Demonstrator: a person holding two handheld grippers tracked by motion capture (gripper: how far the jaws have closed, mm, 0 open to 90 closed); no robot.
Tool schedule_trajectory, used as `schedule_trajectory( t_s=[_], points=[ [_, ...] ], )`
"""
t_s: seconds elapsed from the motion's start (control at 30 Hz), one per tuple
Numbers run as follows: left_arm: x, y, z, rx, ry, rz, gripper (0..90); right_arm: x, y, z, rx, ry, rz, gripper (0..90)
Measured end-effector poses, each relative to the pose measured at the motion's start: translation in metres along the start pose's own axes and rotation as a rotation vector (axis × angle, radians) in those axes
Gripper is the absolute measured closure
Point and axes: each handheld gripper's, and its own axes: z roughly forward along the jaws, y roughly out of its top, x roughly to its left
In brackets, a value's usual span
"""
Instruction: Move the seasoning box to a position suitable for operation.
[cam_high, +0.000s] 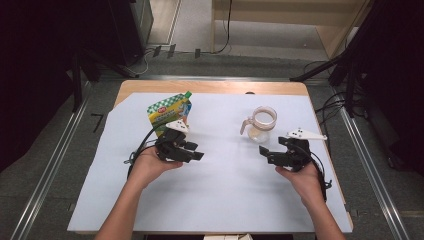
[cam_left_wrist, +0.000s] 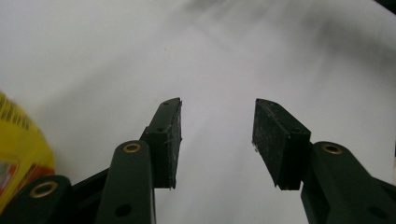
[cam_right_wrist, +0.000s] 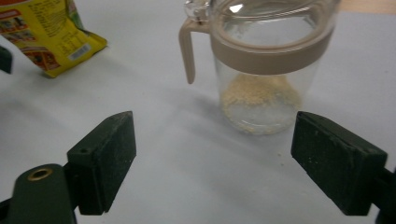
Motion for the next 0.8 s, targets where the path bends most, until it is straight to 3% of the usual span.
schedule_trajectory(
  t_s=[0.1, 0.17, 0.33, 0.47, 0.57, 0.8],
  points=[
    [-0.001, 0.002, 0.002, -0.008, 0.0, -0.003, 51.2, 0.002, 0.0, 0.002, 0.0, 0.014, -0.002, 18.1],
    [0.0, 0.001, 0.003, 0.036, 0.009, -0.043, 51.3, 0.002, 0.0, 0.004, -0.001, 0.046, 0.004, 19.0],
    [0.0, -0.005, 0.001, -0.003, 0.015, -0.026, 50.9, 0.009, -0.001, 0.009, 0.006, 0.064, -0.035, 19.3],
    [0.004, -0.009, 0.0, -0.019, 0.01, -0.014, 49.0, 0.018, -0.003, 0.017, 0.021, 0.128, -0.075, 26.5],
    [0.003, -0.008, -0.003, -0.046, 0.008, -0.003, 45.4, 0.023, -0.004, 0.021, 0.032, 0.129, -0.11, 28.5],
    [-0.001, -0.008, -0.005, -0.052, 0.002, 0.018, 43.1, 0.026, -0.006, 0.025, 0.035, 0.142, -0.107, 33.0]
  ],
)
